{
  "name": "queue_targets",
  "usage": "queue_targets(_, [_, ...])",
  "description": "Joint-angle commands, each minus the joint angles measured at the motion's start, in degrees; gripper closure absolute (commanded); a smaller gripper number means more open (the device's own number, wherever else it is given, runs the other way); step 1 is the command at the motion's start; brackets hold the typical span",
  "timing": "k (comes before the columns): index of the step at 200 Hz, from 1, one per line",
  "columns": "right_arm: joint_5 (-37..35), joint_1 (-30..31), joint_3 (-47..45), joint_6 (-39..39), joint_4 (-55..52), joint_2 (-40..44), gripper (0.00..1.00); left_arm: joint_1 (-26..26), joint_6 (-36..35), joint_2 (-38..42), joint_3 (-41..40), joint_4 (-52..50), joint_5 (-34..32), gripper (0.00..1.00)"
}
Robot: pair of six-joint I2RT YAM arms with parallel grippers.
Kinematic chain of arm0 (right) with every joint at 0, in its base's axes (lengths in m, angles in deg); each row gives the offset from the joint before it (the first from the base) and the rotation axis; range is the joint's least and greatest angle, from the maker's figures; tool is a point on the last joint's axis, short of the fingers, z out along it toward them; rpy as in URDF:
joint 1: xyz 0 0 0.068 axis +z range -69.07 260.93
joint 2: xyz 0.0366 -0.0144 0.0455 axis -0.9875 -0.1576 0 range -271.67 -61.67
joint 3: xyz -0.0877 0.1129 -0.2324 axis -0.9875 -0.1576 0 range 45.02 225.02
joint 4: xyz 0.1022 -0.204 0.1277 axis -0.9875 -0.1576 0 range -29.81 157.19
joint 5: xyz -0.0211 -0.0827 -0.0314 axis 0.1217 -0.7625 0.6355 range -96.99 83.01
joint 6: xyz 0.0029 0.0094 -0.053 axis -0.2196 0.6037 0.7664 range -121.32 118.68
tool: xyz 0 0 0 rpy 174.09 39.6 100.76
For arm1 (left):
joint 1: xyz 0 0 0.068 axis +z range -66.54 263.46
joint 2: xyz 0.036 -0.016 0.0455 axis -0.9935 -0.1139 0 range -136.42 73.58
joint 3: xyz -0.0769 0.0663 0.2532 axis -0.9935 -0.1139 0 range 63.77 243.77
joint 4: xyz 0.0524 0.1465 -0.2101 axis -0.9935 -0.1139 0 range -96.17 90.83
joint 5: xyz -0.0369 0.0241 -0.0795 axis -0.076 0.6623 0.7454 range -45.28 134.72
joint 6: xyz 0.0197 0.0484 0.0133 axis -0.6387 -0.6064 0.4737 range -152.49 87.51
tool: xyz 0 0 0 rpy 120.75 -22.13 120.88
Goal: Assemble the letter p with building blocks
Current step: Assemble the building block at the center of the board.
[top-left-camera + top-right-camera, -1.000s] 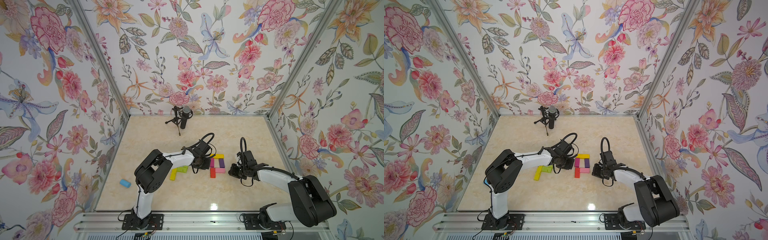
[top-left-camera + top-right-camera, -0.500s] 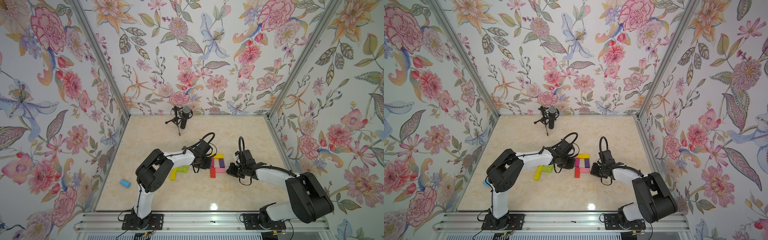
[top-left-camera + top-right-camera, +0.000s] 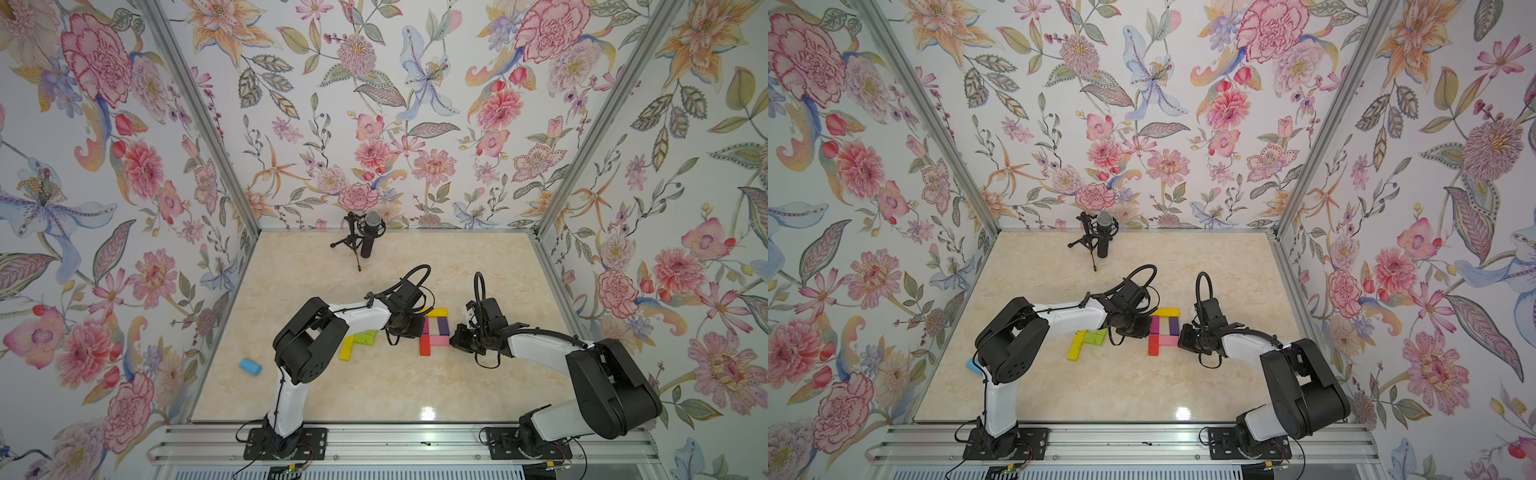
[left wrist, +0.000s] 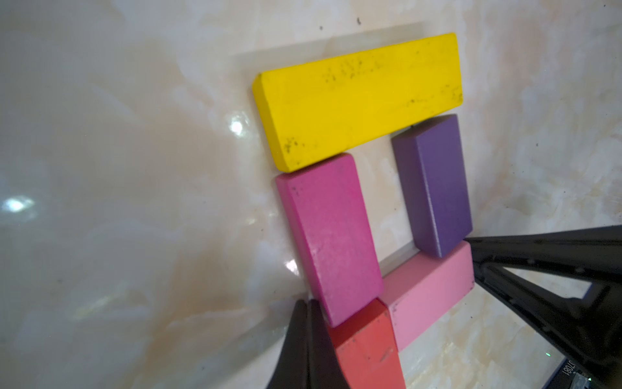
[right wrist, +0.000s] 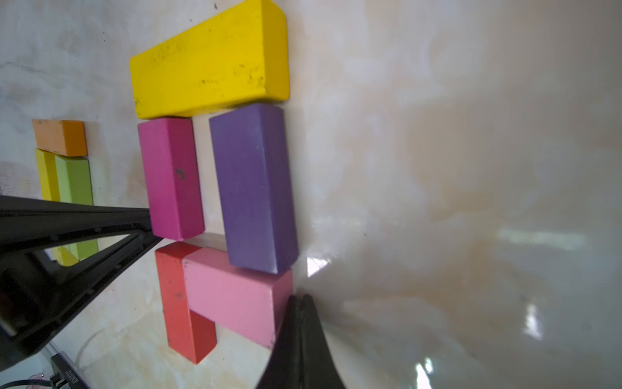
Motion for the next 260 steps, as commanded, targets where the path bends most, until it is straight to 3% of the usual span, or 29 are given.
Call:
queue_targets(1, [0.0, 0.4, 0.9, -0.8, -0.4, -1.1, 1.0, 0.1, -0.2, -1.6, 1.5, 0.0, 0.5, 1.0])
queue_targets(66, [0.1, 0.3, 0.5, -1.1, -0.4, -0.6, 1.0, 0.9, -1.3, -1.5, 1.9, -2.6, -1.7, 1.0])
queue_targets(116, [-1.3, -0.1, 0.0, -0.9, -2.3, 2.9, 1.0, 3.8, -1.3, 4.2, -1.4, -3.8, -6.1, 1.0])
queue_targets(170, [-3.0, 0.6, -2.5, -1.2, -7.7, 11.2, 1.0, 1.6, -1.0, 7.7, -4.5, -4.8, -3.2, 1.0])
queue_targets(206, [-2.9, 4.9, -3.4, -2.7, -9.0, 13.5, 1.0, 0.0, 0.0, 9.0, -7.1, -4.3, -2.2, 1.0])
queue_targets(260, [-5.5, 13.0, -1.0, -6.3, -6.3, 8.0, 1.0, -1.7, 1.2, 9.1, -9.2, -1.9, -1.0, 1.0])
